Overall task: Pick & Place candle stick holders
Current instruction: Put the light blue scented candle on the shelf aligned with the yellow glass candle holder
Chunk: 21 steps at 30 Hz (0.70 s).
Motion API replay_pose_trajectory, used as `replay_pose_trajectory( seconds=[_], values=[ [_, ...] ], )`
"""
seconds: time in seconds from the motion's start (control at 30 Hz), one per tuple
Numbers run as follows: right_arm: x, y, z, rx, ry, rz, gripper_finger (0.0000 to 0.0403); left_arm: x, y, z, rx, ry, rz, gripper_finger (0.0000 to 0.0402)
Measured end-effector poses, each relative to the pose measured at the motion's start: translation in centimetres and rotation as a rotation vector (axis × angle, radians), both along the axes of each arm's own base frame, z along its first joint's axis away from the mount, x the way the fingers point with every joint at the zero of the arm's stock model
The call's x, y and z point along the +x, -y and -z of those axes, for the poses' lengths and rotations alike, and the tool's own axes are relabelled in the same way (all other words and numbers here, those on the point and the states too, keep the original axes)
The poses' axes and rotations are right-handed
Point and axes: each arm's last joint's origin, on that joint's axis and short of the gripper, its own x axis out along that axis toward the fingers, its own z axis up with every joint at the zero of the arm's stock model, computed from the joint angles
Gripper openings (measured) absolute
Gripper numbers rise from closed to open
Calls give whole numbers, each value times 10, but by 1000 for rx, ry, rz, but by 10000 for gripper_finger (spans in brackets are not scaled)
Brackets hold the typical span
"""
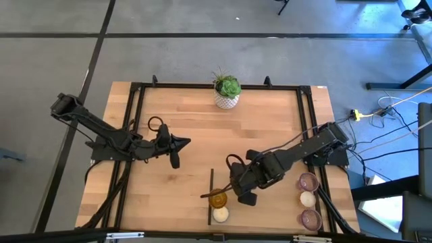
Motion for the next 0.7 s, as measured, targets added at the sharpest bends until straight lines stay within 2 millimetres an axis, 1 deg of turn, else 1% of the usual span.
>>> replay_pose_trajectory(
  seconds=[0.27, 0.33, 0.43, 0.53, 0.57, 0.63, 0.7],
  values=[
    [0, 0, 0, 9, 6, 26, 70, 0, 0, 0, -1, 0, 5, 3],
    [0, 0, -7, 5, 11, 33, 83, 0, 0, 0, -1, -1, 5, 3],
    [-1, 3, -28, -25, 76, 44, 100, 0, 0, 0, -2, -1, 6, 3],
    [-4, 6, -58, -40, 169, 55, 110, 0, 0, 0, -2, 0, 6, 3],
    [-5, 7, -68, -22, 197, 57, 111, 0, 0, 0, -2, 0, 7, 3],
    [-10, 8, -83, 49, 198, 60, 111, 0, 0, 0, -5, 3, 10, 3],
    [-16, 8, -89, 132, 139, 74, 105, 0, 1, -1, -11, 11, 20, 3]
  ],
)
